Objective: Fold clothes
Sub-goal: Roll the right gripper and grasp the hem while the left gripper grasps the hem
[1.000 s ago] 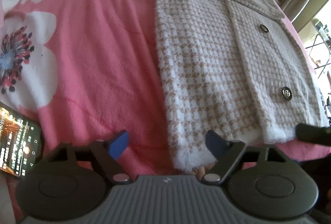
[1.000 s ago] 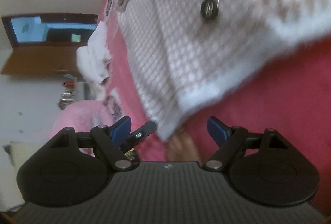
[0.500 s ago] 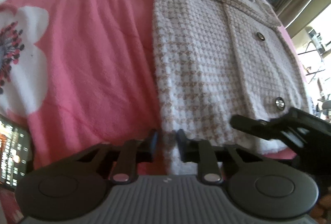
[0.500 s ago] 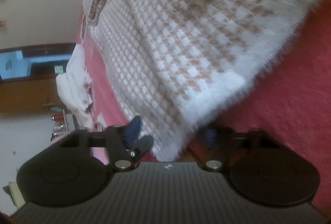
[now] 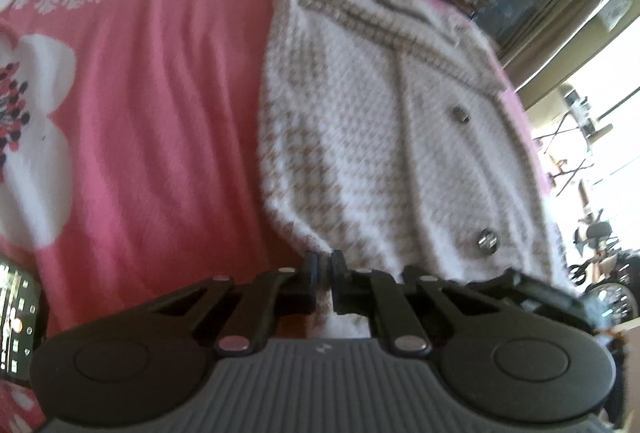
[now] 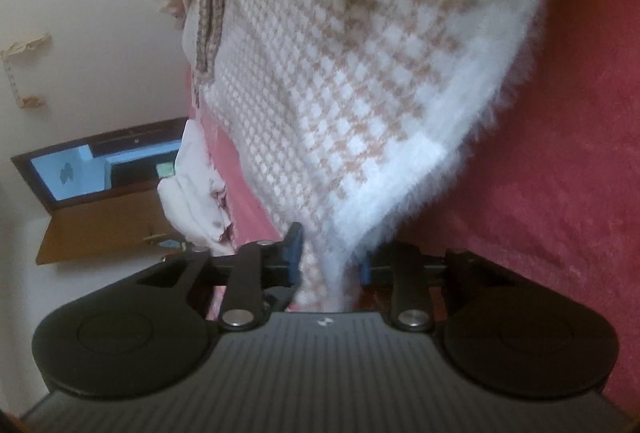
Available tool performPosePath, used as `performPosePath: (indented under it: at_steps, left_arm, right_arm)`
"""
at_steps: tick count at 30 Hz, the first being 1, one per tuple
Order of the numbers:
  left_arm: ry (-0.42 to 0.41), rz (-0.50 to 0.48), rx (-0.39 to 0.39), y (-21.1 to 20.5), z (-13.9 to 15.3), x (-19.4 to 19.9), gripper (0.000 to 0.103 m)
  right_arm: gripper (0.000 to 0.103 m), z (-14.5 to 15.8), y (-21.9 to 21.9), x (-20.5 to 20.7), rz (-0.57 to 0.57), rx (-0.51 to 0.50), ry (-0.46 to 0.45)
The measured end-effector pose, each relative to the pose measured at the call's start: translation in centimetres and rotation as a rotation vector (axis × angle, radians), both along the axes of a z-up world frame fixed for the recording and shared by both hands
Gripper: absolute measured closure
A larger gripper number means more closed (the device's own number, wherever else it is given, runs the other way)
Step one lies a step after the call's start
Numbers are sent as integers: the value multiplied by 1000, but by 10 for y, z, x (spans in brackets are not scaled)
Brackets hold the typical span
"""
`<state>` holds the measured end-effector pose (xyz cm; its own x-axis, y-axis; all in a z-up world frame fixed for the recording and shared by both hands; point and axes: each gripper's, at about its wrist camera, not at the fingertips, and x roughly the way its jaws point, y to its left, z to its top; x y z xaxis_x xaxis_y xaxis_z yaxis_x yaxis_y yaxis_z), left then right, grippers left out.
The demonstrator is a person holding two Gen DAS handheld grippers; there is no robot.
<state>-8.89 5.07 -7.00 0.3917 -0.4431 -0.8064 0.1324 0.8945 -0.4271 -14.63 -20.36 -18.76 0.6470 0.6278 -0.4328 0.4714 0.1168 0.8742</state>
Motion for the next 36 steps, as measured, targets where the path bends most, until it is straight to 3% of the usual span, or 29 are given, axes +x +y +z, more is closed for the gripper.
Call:
performPosePath:
  at_steps: [2, 8, 11, 12, 13, 15, 19, 25, 31, 33, 36]
  left_arm:
    - [-6, 1, -33, 1, 4, 4, 96]
    - [-23, -4, -77, -2, 6, 5, 96]
    - [17, 33, -130, 8, 0, 5, 93]
    - [33, 49, -152, 13, -3, 5, 82]
    - [49, 64, -174, 18, -5, 5, 68]
    - [83, 91, -206, 25, -12, 8, 57]
    - [181, 98, -303, 32, -31, 18, 46]
    - [323, 120, -489, 30, -66, 34, 44]
    - [369, 67, -522, 7, -76, 49, 44]
    - [378, 33, -478, -3, -77, 53, 44]
    - [374, -14, -376, -17, -77, 54, 44]
  right_arm:
    - [60, -2, 4, 2, 6, 25, -3]
    - [60, -8, 8, 1, -22, 109, -13]
    - [69, -12, 9, 0, -48, 155, -19]
    - [79, -13, 10, -1, -57, 171, -21]
    - [83, -14, 10, -1, -66, 186, -23]
    - [90, -16, 11, -2, -83, 217, -27]
    - [92, -16, 12, -2, -99, 250, -40]
    - [92, -13, 15, 2, -100, 264, -61]
    - [92, -11, 17, 3, -77, 244, -67]
    - [92, -9, 18, 3, -59, 224, -71]
    - [90, 6, 19, 8, 34, 108, -91]
